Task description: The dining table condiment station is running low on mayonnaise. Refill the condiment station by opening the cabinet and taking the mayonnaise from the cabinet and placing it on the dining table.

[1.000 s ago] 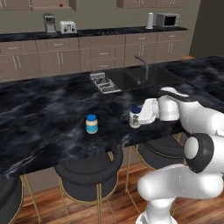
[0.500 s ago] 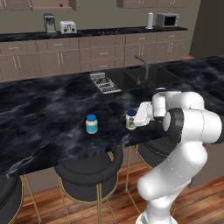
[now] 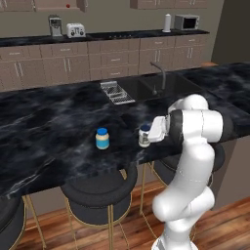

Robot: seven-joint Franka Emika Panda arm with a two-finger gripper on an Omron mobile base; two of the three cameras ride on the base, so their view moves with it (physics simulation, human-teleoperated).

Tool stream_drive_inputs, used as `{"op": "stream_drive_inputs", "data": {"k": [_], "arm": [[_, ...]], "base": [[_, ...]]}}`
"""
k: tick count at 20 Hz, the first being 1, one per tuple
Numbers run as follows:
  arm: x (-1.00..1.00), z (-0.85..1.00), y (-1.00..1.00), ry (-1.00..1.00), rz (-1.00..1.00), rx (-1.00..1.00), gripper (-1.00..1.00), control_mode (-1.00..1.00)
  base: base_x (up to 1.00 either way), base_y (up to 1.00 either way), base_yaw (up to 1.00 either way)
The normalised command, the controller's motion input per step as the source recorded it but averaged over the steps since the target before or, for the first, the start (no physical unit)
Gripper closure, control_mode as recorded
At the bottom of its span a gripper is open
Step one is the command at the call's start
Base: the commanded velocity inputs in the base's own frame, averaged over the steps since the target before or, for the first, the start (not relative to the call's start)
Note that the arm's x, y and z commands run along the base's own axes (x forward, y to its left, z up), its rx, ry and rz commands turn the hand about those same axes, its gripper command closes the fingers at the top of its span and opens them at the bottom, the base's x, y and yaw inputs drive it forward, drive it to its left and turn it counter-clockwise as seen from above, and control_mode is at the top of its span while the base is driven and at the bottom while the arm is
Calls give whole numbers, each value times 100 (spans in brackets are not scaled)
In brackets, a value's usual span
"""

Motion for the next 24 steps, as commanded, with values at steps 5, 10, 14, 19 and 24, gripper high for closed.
{"op": "stream_drive_inputs", "data": {"k": [5, 10, 14, 19, 24], "arm": [[48, -38, 0, 0, 0, 0, 100, -100], [-5, -33, 0, -7, 4, 0, 100, -100], [-64, -25, 0, -14, 3, -1, -100, -100], [-2, -1, 1, 0, 0, 0, -100, -100], [0, 0, 0, 0, 0, 0, -100, -100]], "base": [[0, 0, 0], [0, 0, 0], [0, 0, 0], [0, 0, 0], [0, 0, 0]]}}
